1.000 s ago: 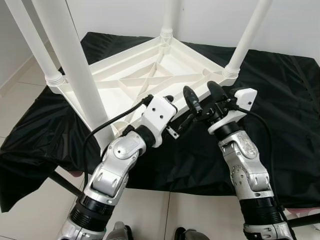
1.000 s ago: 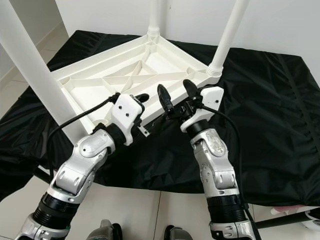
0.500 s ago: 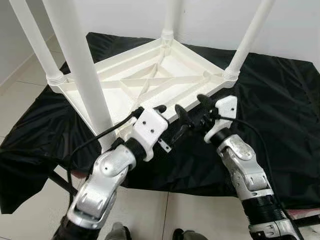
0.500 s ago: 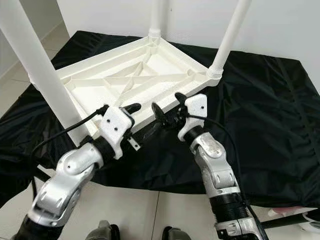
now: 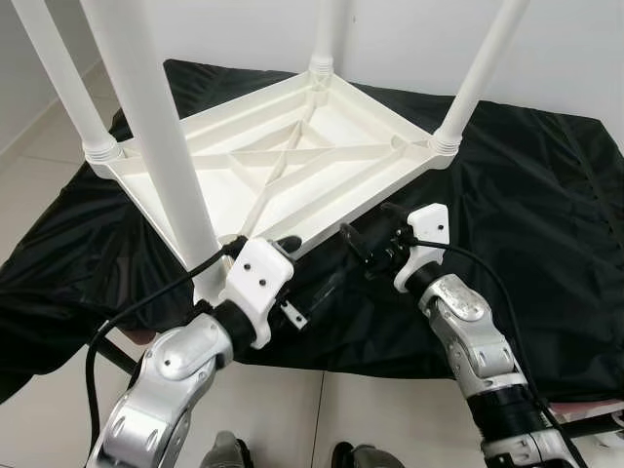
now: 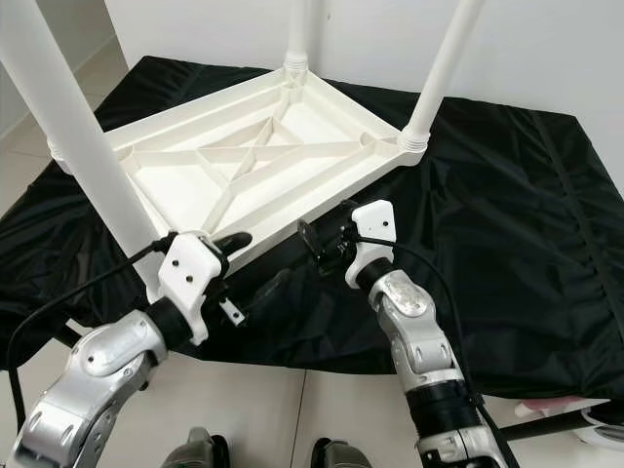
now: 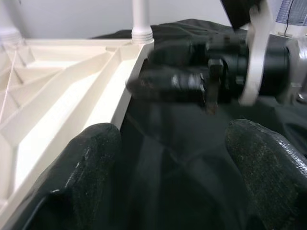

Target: Building children table

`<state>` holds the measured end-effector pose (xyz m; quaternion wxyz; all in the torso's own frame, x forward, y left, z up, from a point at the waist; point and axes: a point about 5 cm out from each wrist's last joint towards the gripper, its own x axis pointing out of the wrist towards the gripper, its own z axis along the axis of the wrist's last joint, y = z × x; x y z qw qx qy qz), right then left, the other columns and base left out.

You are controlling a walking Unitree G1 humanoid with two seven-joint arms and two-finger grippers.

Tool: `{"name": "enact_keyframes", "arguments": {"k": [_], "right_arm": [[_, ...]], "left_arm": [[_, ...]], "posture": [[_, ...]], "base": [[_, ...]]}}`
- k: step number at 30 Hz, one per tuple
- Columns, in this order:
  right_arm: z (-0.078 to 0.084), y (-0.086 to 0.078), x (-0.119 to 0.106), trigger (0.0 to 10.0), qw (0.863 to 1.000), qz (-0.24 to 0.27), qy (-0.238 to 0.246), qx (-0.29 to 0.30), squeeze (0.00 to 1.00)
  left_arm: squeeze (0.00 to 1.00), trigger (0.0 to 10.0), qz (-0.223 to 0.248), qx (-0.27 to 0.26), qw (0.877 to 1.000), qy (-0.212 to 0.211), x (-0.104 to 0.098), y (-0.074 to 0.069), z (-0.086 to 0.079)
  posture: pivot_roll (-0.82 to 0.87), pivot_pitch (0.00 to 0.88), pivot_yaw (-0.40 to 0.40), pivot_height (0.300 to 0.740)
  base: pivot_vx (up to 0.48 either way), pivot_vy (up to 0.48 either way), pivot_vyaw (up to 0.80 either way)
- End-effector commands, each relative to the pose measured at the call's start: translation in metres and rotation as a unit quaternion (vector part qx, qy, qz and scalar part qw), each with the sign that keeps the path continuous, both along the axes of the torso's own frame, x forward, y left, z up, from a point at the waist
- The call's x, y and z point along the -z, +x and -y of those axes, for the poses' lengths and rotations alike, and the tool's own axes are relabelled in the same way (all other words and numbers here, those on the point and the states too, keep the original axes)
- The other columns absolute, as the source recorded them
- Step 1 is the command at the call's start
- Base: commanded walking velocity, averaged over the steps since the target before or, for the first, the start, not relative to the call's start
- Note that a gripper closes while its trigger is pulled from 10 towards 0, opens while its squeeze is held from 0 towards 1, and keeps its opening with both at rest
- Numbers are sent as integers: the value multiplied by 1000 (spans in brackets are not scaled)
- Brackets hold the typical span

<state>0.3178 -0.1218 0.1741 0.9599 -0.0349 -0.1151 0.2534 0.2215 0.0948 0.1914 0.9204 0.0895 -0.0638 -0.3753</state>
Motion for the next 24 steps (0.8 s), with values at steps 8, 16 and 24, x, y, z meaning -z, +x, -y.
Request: {"name": "enact_keyframes", "arguments": {"k": [8,16,24], "right_arm": [[-4,17,2,10000,999,-1,-26,-21,0],[-13,28,-1,10000,998,0,-30,-46,0],[-21,38,-5,10000,997,10,-31,-69,0]], "left_arm": [[0,10000,6,-23,999,-39,-12,-22,-16],[0,10000,14,-63,997,-49,-17,-29,-28],[0,10000,18,-83,995,-47,-22,-41,-34]], "posture": [[150,140,-122,740],[194,144,-155,740],[242,151,-182,740]], "base": [[0,0,0],[0,0,0],[0,0,0]]}}
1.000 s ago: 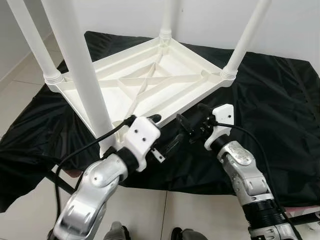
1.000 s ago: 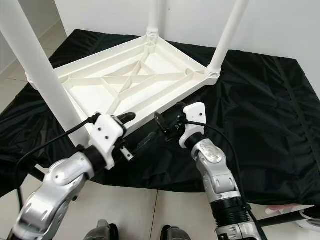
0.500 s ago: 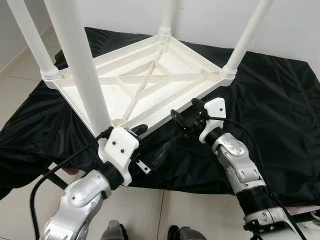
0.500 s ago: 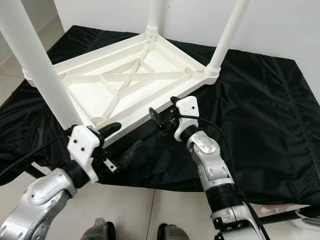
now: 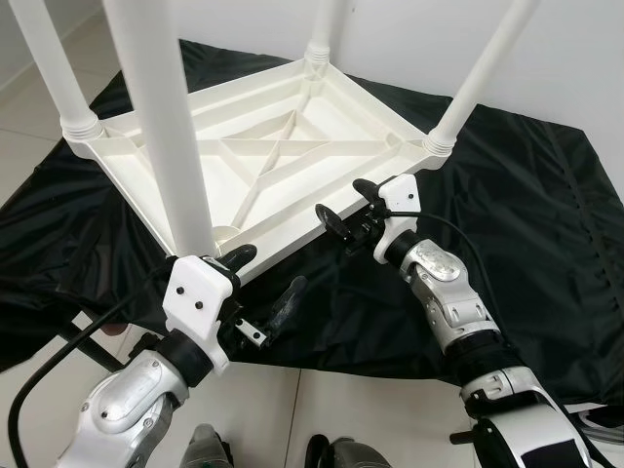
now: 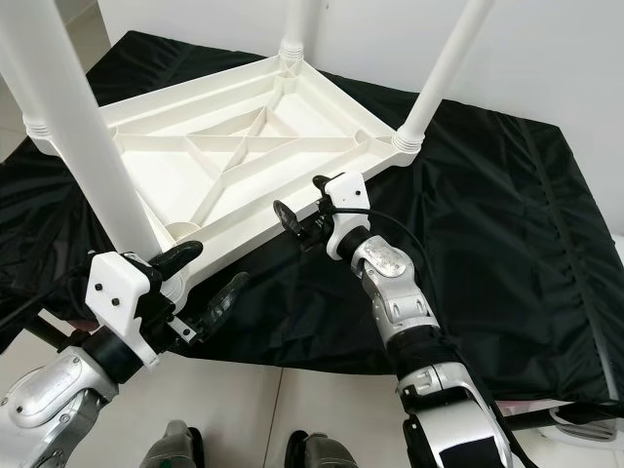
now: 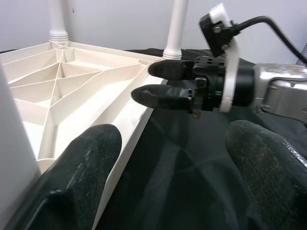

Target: Building children table

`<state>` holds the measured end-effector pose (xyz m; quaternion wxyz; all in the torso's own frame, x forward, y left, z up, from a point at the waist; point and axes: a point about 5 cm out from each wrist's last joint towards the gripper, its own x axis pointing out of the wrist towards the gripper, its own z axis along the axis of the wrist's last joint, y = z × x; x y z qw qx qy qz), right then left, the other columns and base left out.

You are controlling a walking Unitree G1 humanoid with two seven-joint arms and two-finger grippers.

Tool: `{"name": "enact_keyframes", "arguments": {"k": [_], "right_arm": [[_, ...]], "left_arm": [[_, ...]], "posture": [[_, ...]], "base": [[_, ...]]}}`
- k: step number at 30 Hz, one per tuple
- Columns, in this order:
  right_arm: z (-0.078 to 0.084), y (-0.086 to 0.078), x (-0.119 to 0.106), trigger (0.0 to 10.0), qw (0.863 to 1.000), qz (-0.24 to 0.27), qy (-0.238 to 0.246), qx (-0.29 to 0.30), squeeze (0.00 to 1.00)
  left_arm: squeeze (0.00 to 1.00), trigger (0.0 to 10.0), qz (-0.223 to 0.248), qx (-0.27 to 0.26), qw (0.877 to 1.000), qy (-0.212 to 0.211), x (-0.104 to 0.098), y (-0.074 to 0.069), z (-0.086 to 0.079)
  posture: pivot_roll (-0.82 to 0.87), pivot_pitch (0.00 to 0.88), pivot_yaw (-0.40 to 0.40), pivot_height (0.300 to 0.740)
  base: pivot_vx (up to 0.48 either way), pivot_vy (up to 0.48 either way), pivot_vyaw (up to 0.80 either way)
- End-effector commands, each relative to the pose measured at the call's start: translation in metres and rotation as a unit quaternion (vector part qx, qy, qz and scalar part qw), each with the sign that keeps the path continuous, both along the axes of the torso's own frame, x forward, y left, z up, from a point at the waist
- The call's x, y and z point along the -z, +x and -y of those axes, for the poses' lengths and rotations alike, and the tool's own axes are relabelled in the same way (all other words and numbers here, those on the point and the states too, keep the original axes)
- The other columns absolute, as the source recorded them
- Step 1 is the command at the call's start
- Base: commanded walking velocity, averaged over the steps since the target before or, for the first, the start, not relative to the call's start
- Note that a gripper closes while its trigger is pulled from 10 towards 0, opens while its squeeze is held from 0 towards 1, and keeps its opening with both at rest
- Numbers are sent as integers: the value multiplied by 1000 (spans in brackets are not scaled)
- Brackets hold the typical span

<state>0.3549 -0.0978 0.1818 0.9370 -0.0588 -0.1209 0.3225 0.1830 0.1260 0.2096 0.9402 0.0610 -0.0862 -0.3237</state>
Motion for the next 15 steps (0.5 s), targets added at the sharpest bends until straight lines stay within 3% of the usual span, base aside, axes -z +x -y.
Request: {"name": "enact_keyframes", "arguments": {"k": [1,8,15], "right_arm": [[3,1,3,10000,1000,-2,-1,0,0],[-5,7,0,10000,1000,1,6,-9,0],[-10,10,2,10000,1000,0,13,-12,0]], "left_arm": [[0,10000,4,-32,999,-7,-4,-3,-2],[0,10000,2,-72,997,6,-7,-9,-15],[0,10000,0,-146,989,23,-7,-8,-40]], "posture": [[242,151,-182,740],[272,149,-168,740],[319,141,-165,740]], "base": [[0,0,0],[0,0,0],[0,0,0]]}}
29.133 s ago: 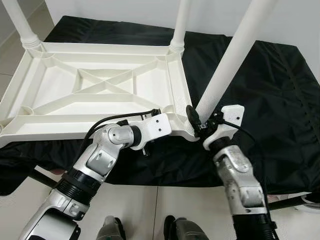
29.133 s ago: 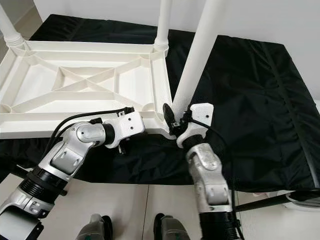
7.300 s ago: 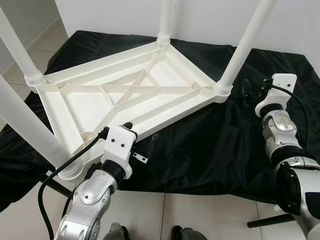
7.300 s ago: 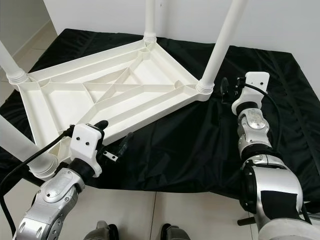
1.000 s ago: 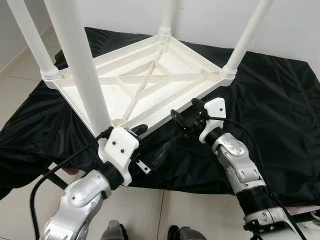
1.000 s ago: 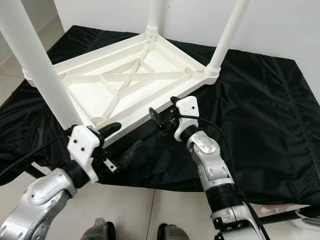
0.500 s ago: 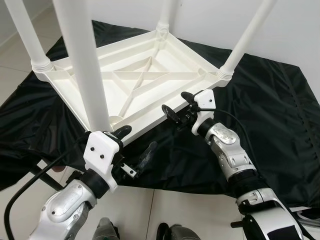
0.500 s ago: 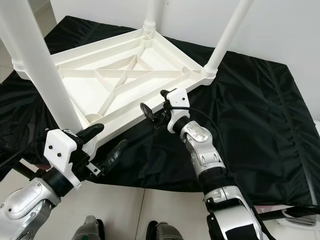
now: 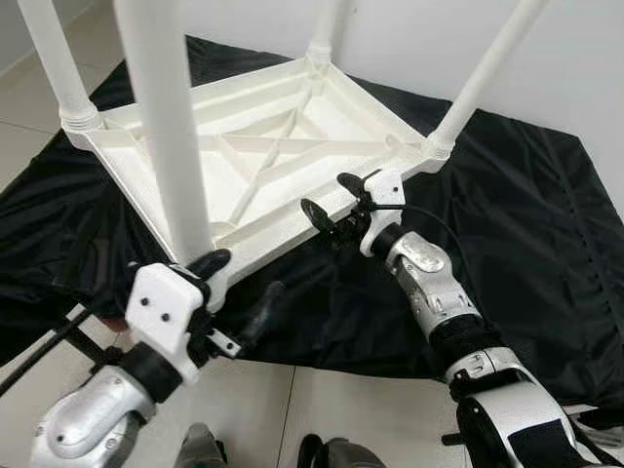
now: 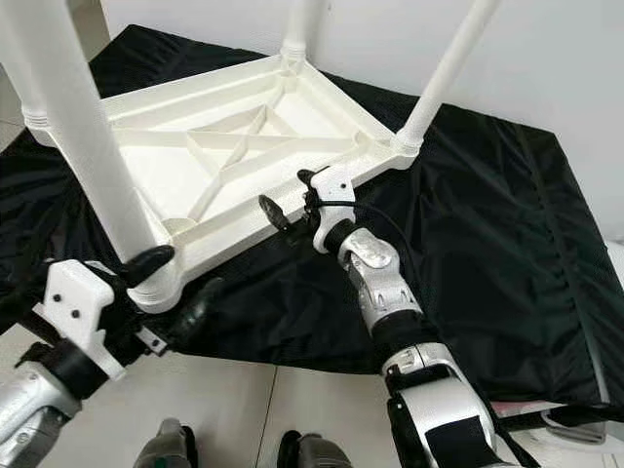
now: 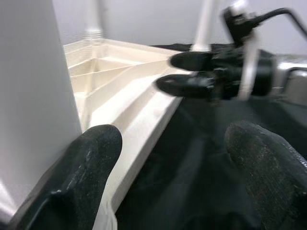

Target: Building children table

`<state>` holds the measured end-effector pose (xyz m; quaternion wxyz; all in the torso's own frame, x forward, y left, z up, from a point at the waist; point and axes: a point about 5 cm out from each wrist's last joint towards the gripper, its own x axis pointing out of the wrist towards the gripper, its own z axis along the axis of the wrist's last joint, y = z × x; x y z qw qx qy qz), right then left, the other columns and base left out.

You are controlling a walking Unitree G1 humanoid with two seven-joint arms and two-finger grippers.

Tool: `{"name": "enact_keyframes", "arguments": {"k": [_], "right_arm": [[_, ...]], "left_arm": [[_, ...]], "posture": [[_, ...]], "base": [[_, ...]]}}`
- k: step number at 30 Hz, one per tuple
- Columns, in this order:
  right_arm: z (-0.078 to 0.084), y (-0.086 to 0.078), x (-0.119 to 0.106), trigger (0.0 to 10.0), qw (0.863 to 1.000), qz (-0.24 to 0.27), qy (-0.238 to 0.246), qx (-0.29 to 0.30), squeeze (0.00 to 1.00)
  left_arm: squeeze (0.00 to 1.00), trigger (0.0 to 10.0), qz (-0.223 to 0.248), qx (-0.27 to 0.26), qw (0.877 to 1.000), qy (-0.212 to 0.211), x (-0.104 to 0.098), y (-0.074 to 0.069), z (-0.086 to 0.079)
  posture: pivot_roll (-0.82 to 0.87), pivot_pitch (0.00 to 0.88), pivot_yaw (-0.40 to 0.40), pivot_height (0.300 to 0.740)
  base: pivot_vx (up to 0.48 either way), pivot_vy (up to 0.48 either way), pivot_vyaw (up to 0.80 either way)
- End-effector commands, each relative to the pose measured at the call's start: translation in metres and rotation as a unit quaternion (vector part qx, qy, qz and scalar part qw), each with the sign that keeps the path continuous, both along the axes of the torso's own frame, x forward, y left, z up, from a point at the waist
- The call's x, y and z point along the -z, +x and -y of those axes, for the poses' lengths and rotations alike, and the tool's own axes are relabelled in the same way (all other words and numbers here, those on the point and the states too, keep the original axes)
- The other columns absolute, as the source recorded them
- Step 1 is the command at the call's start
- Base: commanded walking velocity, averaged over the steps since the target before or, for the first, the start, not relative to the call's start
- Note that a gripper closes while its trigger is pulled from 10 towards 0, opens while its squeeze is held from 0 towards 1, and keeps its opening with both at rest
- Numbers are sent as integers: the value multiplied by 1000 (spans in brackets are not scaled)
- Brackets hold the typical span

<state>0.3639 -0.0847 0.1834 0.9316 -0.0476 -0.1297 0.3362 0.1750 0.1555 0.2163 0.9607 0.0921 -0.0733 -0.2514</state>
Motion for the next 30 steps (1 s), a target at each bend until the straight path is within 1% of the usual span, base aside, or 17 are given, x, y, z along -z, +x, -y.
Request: {"name": "enact_keyframes", "arguments": {"k": [1,3,6,8,10,12,13,14,17,21,22,23,24,25,26,27,30], "right_arm": [[1,2,4,10000,1000,-6,3,2,0],[0,2,4,10000,1000,-6,3,0,0],[-7,4,3,10000,1000,-6,8,-10,0],[-9,5,3,10000,1000,-6,8,-12,0],[-14,6,3,10000,1000,-7,9,-18,0],[-15,6,3,10000,1000,-6,9,-20,0],[-17,6,2,10000,1000,-7,10,-23,0],[-17,6,2,10000,1000,-7,10,-23,0],[-20,6,2,10000,1000,-6,10,-28,0],[-21,7,1,10000,1000,-6,10,-28,0],[-21,7,1,10000,999,-6,10,-30,0],[-21,7,1,10000,999,-6,10,-30,0],[-22,8,0,10000,999,-5,10,-32,0],[-22,8,0,10000,999,-5,10,-32,0],[-23,8,-1,10000,999,-5,10,-33,0],[-23,8,-1,10000,999,-5,10,-33,0],[-29,10,-4,10000,999,-4,7,-42,0]], "left_arm": [[0,10000,1,-80,997,3,0,-2,-15],[0,10000,-1,-87,996,7,-1,-3,-18],[0,10000,-1,-111,994,17,-3,-8,-28],[0,10000,-2,-109,994,19,-4,-9,-29],[0,10000,-8,-83,996,22,-4,-15,-23],[0,10000,-12,-71,997,22,-3,-17,-21],[0,10000,-19,-48,999,16,-2,-20,-17],[0,10000,-19,-48,999,16,-2,-20,-17],[0,10000,-55,29,998,0,7,-33,-9],[0,10000,-65,41,997,-1,9,-36,-9],[0,10000,-79,56,995,5,12,-40,-8],[0,10000,-79,56,995,5,12,-40,-8],[0,10000,-97,63,993,8,16,-45,-10],[0,10000,-97,63,993,8,16,-45,-10],[0,10000,-111,66,992,13,19,-49,-12],[0,10000,-111,66,992,13,19,-49,-12],[0,10000,-124,39,991,23,20,-53,-23]], "posture": [[328,140,-166,740],[328,140,-166,740],[360,143,-175,740],[362,144,-176,740],[375,147,-178,740],[376,147,-177,740],[382,151,-177,740],[382,151,-177,740],[388,158,-179,740],[389,160,-178,740],[390,164,-178,740],[390,164,-178,740],[393,170,-179,740],[393,170,-179,740],[394,172,-182,740],[394,172,-182,740],[411,188,-197,740]], "base": [[0,0,0],[0,0,0],[0,0,0],[0,0,0],[0,0,0],[0,0,0],[0,0,0],[0,0,0],[0,0,0],[0,0,0],[0,0,0],[0,0,0],[0,0,0],[0,0,0],[0,0,0],[0,0,0],[0,0,0]]}}
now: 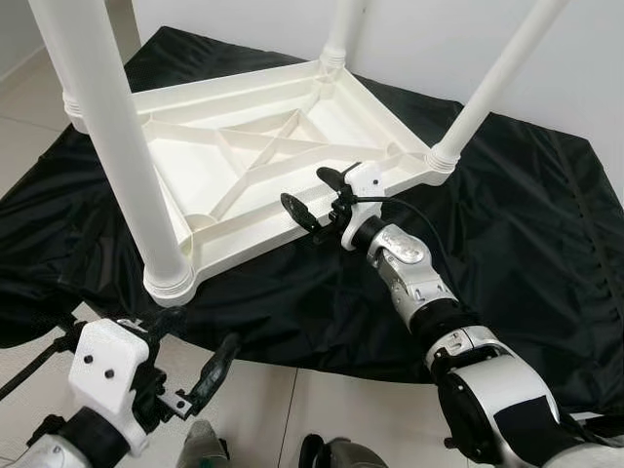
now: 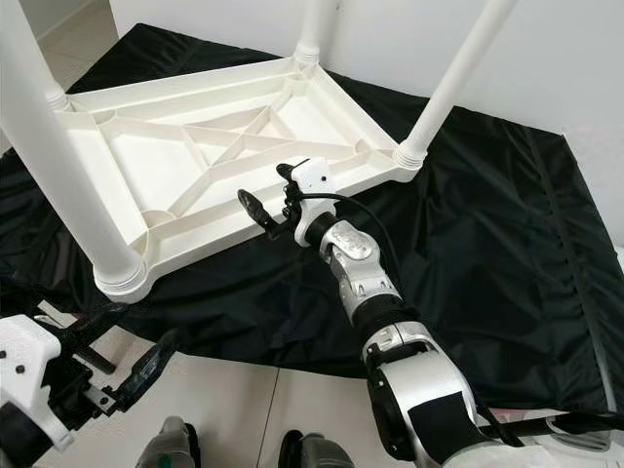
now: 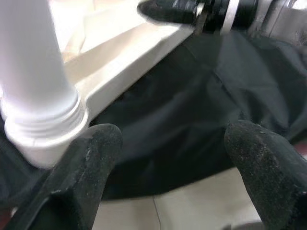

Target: Building children table

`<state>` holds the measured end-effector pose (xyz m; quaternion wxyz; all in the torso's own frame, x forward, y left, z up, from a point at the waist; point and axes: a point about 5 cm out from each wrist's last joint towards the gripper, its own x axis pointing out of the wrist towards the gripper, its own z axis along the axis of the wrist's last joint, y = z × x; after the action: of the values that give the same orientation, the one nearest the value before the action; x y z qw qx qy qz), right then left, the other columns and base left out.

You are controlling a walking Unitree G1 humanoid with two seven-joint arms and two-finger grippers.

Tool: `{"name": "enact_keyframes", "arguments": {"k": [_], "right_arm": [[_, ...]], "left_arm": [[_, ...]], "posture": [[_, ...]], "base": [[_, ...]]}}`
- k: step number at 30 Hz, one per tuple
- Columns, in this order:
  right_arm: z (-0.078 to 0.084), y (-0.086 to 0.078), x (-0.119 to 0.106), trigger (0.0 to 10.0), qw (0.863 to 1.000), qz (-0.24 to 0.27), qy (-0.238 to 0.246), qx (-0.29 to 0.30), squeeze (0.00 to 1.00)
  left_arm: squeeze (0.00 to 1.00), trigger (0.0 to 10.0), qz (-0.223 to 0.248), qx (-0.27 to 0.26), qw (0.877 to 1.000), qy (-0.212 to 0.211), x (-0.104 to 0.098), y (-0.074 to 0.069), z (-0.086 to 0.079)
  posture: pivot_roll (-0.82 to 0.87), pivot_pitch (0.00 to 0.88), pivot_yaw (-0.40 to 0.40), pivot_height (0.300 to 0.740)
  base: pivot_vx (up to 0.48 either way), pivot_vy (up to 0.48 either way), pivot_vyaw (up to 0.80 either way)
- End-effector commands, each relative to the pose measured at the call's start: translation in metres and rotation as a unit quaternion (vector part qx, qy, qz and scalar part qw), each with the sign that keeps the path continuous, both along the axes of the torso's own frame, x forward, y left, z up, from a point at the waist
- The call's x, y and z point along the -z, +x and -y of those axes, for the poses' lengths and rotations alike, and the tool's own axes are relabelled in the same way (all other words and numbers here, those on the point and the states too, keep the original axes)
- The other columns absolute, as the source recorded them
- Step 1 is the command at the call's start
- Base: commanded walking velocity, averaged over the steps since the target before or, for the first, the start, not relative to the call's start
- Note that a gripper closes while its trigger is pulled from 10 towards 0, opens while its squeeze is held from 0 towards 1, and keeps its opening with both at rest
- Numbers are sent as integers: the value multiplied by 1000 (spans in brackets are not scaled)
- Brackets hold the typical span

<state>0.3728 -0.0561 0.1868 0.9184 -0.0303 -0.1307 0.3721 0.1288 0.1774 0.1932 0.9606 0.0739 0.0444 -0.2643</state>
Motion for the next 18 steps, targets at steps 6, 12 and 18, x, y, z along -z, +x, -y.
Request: {"name": "enact_keyframes", "arguments": {"k": [6,12,18], "right_arm": [[-7,2,-2,10000,1000,1,-4,-14,0],[-11,2,-3,10000,1000,0,-3,-21,0],[-18,2,-3,10000,1000,-1,-2,-31,0]], "left_arm": [[0,10000,-18,-30,998,60,-5,-18,-26],[0,10000,-14,-101,991,86,-9,-21,-42],[0,10000,22,-207,970,123,-18,-20,-61]], "posture": [[429,195,-207,740],[451,199,-222,740],[457,199,-229,740]], "base": [[0,0,0],[0,0,0],[0,0,0]]}}
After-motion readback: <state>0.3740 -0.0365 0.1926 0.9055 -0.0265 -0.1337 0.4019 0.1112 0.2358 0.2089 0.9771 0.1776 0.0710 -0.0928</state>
